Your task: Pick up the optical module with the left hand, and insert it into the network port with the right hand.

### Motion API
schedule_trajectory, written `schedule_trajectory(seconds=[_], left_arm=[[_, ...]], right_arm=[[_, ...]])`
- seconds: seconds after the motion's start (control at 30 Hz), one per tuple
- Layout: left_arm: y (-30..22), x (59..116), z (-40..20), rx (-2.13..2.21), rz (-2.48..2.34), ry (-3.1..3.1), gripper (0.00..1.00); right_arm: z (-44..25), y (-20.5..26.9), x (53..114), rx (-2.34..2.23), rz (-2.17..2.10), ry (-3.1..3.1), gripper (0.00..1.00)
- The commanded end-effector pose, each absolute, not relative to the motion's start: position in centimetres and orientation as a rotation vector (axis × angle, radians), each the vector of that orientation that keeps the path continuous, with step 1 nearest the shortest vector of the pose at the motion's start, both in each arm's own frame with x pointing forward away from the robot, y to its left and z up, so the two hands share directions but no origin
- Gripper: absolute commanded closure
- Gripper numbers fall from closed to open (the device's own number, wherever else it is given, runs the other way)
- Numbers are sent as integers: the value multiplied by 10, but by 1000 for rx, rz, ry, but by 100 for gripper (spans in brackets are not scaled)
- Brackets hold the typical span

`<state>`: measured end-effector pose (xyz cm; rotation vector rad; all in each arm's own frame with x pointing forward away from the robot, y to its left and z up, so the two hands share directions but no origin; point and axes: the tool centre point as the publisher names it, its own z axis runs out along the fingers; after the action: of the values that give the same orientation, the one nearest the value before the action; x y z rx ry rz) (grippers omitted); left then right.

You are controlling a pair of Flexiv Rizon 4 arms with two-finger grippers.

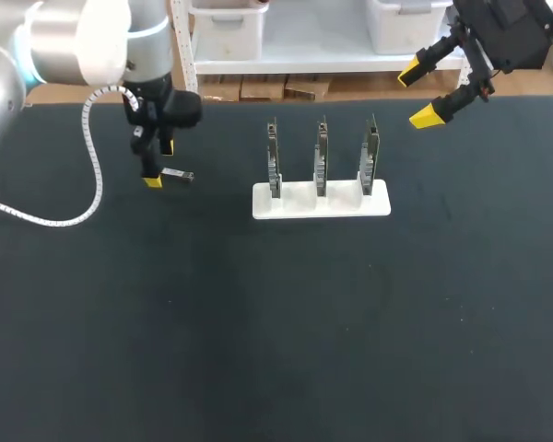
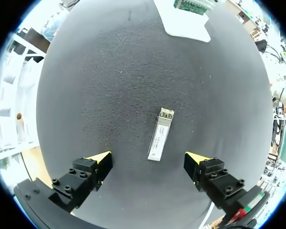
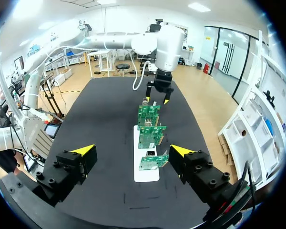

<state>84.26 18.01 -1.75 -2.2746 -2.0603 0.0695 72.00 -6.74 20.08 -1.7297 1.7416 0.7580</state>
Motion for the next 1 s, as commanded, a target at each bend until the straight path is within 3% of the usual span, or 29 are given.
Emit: schedule_trajectory(seconds=[0.03,1.0], left_arm=[[178,842,-16,-2285,76,-2063,0],[175,841,-21,-2286,71,-2081,0]], right_arm=[[201,-67,719,-1728,755,1744,0],[201,-67,719,-1728,755,1744,0]])
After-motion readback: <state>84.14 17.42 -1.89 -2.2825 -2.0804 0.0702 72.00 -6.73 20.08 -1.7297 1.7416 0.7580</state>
